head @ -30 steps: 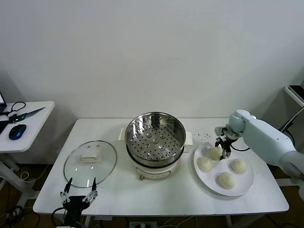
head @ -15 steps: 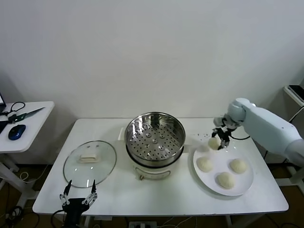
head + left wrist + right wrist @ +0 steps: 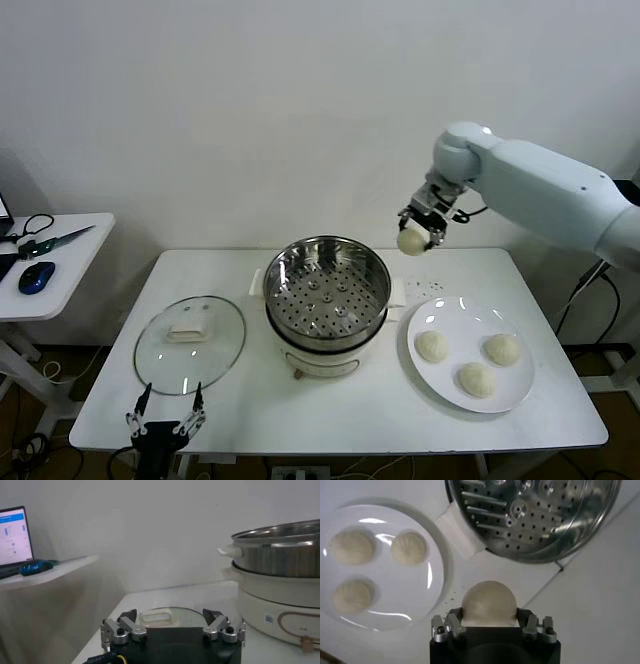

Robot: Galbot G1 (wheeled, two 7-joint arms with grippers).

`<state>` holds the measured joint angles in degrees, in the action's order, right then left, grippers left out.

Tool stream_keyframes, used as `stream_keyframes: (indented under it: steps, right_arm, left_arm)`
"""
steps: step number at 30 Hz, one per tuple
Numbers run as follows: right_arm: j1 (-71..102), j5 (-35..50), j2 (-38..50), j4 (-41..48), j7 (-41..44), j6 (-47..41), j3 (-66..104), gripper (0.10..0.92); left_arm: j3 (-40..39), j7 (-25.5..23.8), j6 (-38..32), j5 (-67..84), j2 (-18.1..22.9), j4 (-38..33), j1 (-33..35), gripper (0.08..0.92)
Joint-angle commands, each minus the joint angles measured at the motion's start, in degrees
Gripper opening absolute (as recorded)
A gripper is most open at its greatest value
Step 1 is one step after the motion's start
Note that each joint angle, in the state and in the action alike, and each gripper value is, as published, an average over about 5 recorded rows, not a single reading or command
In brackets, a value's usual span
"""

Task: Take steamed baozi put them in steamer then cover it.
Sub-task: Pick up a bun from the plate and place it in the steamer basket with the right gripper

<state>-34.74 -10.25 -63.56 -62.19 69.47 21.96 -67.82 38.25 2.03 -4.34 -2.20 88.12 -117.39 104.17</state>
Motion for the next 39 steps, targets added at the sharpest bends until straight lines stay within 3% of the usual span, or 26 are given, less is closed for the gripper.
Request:
stream_keyframes:
  steps: [1, 14, 33, 39]
  right_arm:
    - [-2.4, -8.5, -9.1, -3.0, -0.4, 9.2, 0.1, 0.7]
    - [12.1, -28.4, -17.6, 1.7, -3.8, 14.9, 6.6, 0.706]
    - [19.1, -33.7, -19.9, 9.8, -5.2, 15.6, 9.3, 0.723]
    - [18.8, -32.2, -19.6, 9.5, -5.9, 14.4, 8.5, 0.797]
  left_arm:
    - [0.1, -0.2, -0.1, 0.0, 0.0, -0.2, 0.3, 0.823]
    - [0.8, -0.1, -0.2, 0.1, -0.4, -0.5, 0.7, 0.823]
    - [0.5, 0.0, -0.8, 0.2, -0.5, 1.2, 0.9, 0.823]
    - [0.6, 0.1, -0.8, 0.1, -0.4, 1.3, 0.9, 0.823]
